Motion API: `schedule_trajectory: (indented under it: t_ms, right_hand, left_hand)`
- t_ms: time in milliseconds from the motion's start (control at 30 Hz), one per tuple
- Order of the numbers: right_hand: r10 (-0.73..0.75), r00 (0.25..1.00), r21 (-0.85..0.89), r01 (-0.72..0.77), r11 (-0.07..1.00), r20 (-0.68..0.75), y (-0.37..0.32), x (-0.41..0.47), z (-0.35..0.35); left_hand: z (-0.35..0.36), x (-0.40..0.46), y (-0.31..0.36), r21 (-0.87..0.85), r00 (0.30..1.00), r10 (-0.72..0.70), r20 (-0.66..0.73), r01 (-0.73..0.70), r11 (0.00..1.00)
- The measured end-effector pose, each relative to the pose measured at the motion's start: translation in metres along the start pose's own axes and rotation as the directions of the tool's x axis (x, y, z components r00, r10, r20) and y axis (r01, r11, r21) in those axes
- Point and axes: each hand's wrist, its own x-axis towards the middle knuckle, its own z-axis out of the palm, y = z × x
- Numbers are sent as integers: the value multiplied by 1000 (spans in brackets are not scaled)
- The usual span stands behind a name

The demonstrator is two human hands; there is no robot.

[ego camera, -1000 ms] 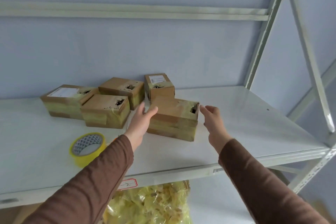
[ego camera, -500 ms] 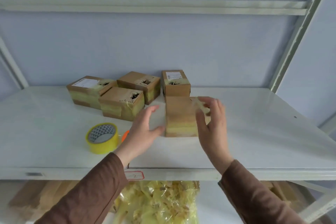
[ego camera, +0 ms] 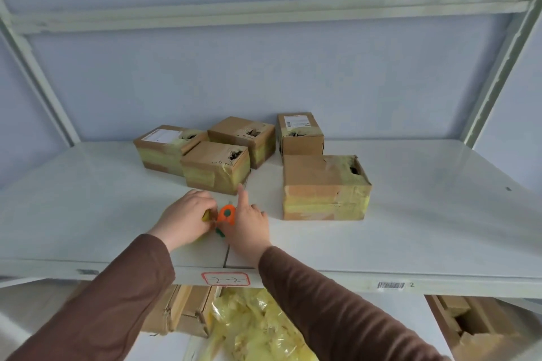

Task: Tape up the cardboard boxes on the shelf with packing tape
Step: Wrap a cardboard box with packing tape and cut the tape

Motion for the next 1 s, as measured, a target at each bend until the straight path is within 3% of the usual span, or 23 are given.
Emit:
schedule_trajectory:
  t_ms: [100, 267, 333, 400, 500, 567, 700, 833, 933, 1000]
  right_hand:
    - [26, 1000, 370, -31, 929, 17, 3, -4, -11]
    - [15, 988, 679, -117, 725, 154, 7, -12, -57]
    - [-8, 984, 658, -113, 744, 178, 9, -17, -82]
    - [-18, 990, 540, -61, 839, 139, 12, -23, -104]
    - [-51, 997, 306, 64, 950, -50, 17, -33, -123]
    - [-22, 986, 305, 73, 949, -168, 18, -40, -131]
    - [209, 953, 632, -26, 774, -218, 25, -50, -149]
    - [304, 880, 666, 20, 745, -366, 39, -60, -172]
    - [444, 814, 810, 55, 584, -375, 55, -68, -195]
    - [473, 787, 812, 62, 580, -397, 71, -74, -212]
  left_hand:
    - [-1, -4, 4, -186, 997, 20, -75, -34, 982]
    - [-9, -6, 40, -519, 983, 95, -159, -165, 839]
    - [-12, -7, 62, -645, 974, 122, -191, -218, 732]
    - [-11, -7, 80, -697, 966, 127, -225, -250, 672]
    - [-10, -4, 105, -778, 971, 117, -207, -235, 583]
    - [-16, -1, 124, -822, 970, 131, -205, -243, 515]
    - [-30, 8, 152, -741, 962, 201, -187, -272, 614]
    - [-25, 11, 178, -690, 959, 238, -152, -275, 669]
    - [-17, 14, 188, -672, 961, 257, -99, -255, 695]
    - [-12, 16, 189, -738, 970, 240, -49, -197, 646]
